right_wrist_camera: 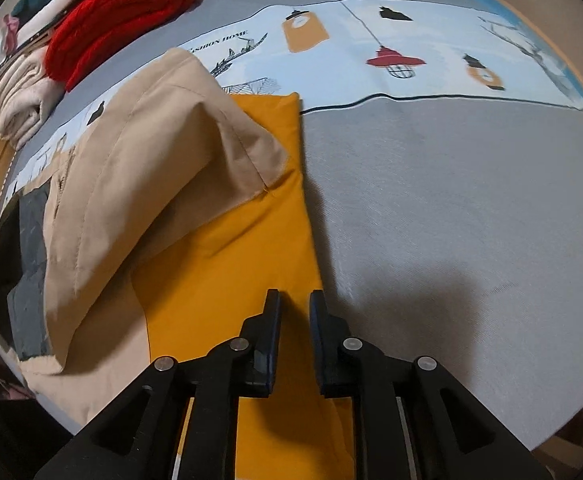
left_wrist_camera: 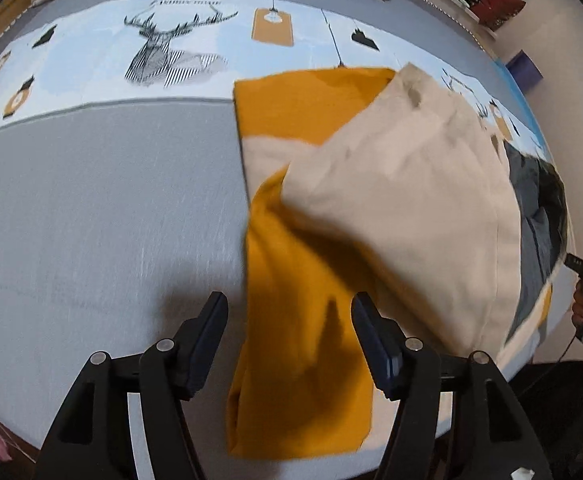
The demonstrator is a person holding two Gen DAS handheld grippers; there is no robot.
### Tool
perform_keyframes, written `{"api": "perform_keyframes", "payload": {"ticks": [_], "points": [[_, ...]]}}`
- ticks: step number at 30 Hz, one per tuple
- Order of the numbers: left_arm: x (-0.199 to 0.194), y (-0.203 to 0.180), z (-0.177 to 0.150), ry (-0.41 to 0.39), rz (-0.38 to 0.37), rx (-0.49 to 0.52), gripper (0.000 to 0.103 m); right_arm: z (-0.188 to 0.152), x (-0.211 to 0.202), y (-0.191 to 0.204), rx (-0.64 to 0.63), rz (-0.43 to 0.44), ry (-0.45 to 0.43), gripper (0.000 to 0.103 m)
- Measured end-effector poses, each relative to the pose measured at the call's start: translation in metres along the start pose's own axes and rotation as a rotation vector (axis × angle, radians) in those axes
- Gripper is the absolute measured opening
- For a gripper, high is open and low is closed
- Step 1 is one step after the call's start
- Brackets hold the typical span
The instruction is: Fold large clothes
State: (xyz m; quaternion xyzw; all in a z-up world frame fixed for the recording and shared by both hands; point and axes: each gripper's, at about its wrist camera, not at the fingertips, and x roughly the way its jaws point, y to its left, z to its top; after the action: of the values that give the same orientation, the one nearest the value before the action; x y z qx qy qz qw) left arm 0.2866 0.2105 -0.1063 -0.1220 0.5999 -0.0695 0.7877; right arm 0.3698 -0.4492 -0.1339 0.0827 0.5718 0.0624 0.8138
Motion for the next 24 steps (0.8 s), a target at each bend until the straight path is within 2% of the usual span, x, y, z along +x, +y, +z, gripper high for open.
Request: {"api": "perform_keyframes", "payload": {"ticks": [6,10,16,20,21,22,23,24], "points": [[0.014,-0.014,0.024,-0.012,0.033,0.035,0.061,0.020,0.013,0.006,0.013,-0.012,-0.020,0.017],[0.018,-0.014,0.040,-0.042,0.038,0.011,0.061,0.036,0.018,0.008,0.011,-0.019,-0.047,0.017],[0.018,-0.006,0.063,-0.115,0.006,-0.044,0.061,0.057,0.024,0.011,0.015,0.001,-0.089,0.017],[0.021,-0.002,0.073,-0.131,-0.037,-0.079,0.058,0.064,0.024,0.017,-0.010,0.037,-0.114,0.017],[0.023,-0.001,0.074,-0.129,-0.039,-0.079,0.050,0.065,0.024,0.020,-0.019,0.043,-0.119,0.017],[0.024,-0.001,0.075,-0.129,-0.035,-0.078,0.035,0.066,0.024,0.023,-0.032,0.049,-0.125,0.017],[0.024,0.000,0.077,-0.134,-0.035,-0.077,0.026,0.066,0.024,0.025,-0.040,0.054,-0.128,0.017],[0.023,0.000,0.077,-0.139,-0.043,-0.078,0.010,0.067,0.023,0.027,-0.048,0.058,-0.133,0.017]]}}
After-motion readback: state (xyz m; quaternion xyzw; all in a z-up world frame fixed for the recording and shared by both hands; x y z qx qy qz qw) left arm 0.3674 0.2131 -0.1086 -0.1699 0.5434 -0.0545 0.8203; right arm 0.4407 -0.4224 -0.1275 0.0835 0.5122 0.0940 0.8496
